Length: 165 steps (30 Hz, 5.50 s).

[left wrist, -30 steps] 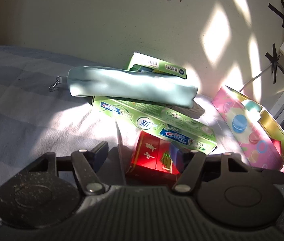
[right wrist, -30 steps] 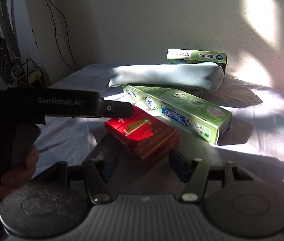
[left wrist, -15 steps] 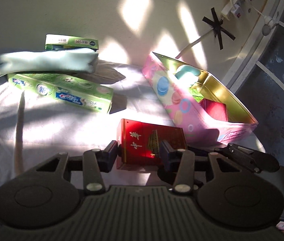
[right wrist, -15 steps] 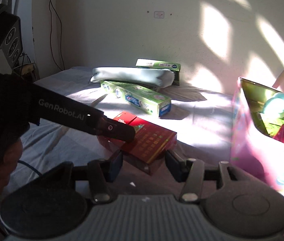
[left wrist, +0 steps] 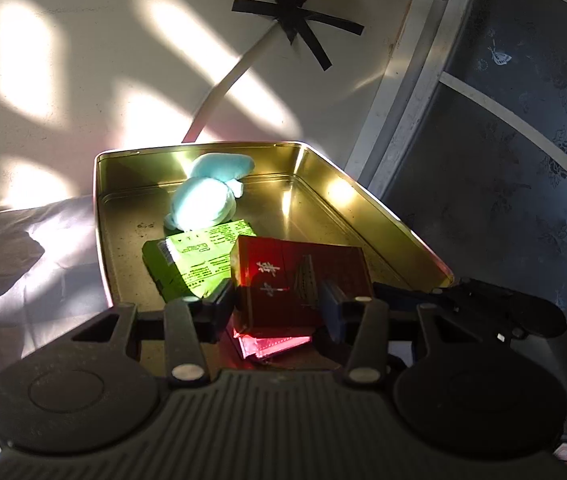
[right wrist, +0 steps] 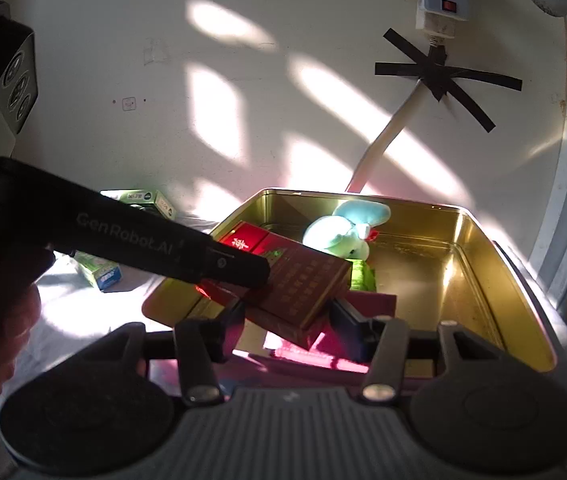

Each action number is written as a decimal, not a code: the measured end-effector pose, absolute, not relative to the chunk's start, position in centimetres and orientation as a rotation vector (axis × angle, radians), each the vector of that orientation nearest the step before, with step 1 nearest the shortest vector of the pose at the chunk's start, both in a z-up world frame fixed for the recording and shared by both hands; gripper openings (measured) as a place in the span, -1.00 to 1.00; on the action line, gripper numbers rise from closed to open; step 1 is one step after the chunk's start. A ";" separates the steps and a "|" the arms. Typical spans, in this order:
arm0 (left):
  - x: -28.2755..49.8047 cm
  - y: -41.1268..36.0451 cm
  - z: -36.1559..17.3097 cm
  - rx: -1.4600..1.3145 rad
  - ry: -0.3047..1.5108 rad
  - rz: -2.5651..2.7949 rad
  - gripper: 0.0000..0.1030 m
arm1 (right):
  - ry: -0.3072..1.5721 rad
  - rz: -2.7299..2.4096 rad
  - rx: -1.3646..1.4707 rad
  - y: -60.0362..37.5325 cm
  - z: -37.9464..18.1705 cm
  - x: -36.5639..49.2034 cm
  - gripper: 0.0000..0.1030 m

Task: Organize objects
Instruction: 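Carry the red box with both grippers into the tin, then open both grippers to release the red box and withdraw, then move both grippers toward the green toothpaste box, then close both grippers on the long green toothpaste box, then carry the toothpaste box with both grippers over the pink tin, then lower the toothpaste box into the tin and open both grippers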

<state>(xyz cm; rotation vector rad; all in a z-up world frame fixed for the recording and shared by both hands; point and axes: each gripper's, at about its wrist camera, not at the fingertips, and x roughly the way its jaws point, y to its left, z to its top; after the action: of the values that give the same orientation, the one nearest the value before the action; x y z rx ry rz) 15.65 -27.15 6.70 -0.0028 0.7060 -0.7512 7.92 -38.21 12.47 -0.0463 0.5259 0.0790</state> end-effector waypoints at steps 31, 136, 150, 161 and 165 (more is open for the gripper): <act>11.3 -27.7 6.8 0.142 0.606 -0.680 0.17 | 0.414 -0.070 0.149 -42.7 12.4 3.0 0.15; 10.5 -8.7 7.4 -0.180 0.619 -0.668 0.28 | 0.436 0.240 -0.017 -32.3 11.8 -0.8 0.08; 23.1 -24.9 6.9 -0.053 0.650 -0.687 0.30 | 0.588 -0.027 -0.022 -43.4 11.6 13.0 0.06; 24.3 -27.0 5.4 0.011 0.704 -0.662 0.30 | 0.602 -0.100 0.007 -45.0 10.6 14.5 0.24; 21.3 -26.1 6.9 0.055 0.662 -0.638 0.30 | 0.522 -0.095 0.076 -44.4 11.7 11.4 0.24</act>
<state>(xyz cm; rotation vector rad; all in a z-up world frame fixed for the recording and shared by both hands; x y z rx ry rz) 21.32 -26.11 6.89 0.0554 0.6616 -0.6381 11.37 -44.42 11.69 0.0760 0.5220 -0.0953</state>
